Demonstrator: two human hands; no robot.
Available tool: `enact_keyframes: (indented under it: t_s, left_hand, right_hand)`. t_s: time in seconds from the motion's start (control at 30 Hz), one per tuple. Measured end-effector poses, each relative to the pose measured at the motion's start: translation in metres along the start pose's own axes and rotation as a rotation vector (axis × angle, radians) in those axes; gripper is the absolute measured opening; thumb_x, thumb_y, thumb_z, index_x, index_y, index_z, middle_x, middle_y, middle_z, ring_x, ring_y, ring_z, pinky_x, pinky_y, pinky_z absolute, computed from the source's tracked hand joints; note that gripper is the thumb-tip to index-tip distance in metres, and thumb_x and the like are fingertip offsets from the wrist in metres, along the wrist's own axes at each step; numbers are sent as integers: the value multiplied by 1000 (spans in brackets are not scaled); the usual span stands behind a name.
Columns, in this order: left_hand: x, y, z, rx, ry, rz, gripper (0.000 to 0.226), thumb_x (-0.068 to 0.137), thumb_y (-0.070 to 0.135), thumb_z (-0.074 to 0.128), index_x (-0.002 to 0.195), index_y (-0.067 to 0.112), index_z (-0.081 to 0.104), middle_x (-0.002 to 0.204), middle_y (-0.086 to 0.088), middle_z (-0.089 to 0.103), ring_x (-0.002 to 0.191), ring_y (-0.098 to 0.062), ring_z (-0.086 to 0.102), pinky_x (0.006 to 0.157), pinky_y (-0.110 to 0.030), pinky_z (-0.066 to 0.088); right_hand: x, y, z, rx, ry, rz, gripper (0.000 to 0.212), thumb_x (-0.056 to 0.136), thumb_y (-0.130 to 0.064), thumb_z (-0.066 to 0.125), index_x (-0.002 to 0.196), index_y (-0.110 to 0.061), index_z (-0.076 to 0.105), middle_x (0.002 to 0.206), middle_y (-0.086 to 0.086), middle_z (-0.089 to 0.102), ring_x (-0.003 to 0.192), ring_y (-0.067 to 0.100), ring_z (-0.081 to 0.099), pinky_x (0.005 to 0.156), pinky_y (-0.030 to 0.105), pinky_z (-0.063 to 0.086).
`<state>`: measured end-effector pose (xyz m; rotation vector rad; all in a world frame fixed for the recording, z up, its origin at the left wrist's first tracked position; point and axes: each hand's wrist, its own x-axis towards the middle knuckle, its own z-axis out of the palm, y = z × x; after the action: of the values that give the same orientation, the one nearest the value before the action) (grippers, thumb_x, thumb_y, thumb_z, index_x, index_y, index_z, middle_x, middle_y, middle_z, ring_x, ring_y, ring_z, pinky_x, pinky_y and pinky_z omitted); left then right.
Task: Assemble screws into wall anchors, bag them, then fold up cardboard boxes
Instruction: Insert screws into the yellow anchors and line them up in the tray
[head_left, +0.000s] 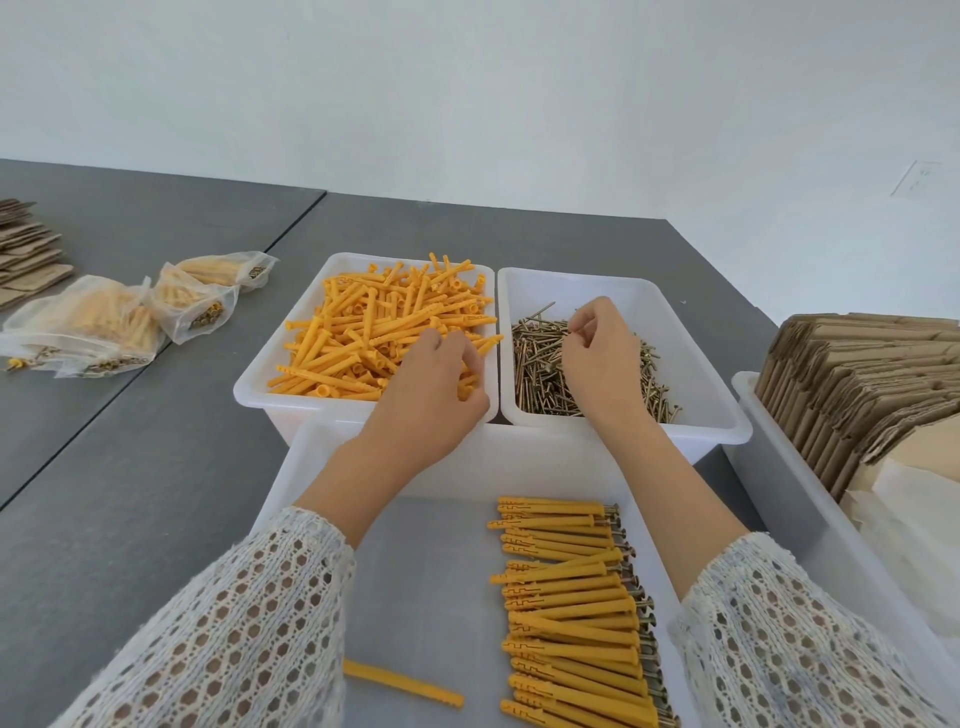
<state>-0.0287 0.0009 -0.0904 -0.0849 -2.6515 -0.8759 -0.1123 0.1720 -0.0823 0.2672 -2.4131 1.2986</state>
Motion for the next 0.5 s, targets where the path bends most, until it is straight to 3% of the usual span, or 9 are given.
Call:
enact_keyframes:
  t_s: [0.07,0.2,0.33,0.5]
  left_hand:
    - [3,-2,-3,-50,14,-3,24,86,20,70,103,25,55,99,4,46,87,-13,50,70,-21,39]
    - [6,-3,-6,-117,5,-14,38,78,30,82,109,28,60,105,0,53,97,-14,55,88,-33,52]
    - [5,1,-8,-166,0,10,47,75,26,85,115,27,61,109,-1,52,101,-14,55,93,-33,52]
    - [5,4,-5,-205,62,93,35,84,-4,65,112,17,65,108,-3,52,102,-13,56,90,-13,49]
  right_hand:
    - [2,1,1,-16,-83,34,20,88,4,46,93,-14,53,78,-5,50,70,7,48,61,7,39]
    - [3,4,2,-38,-169,124,21,87,3,47,92,-14,56,88,3,58,87,24,61,79,37,52]
    - [4,6,0,-13,-219,233,21,88,2,51,86,-18,57,78,6,69,78,16,67,78,33,55]
    - [6,6,3,-7,-412,334,24,89,8,49,84,-7,67,77,10,70,74,19,72,69,27,60]
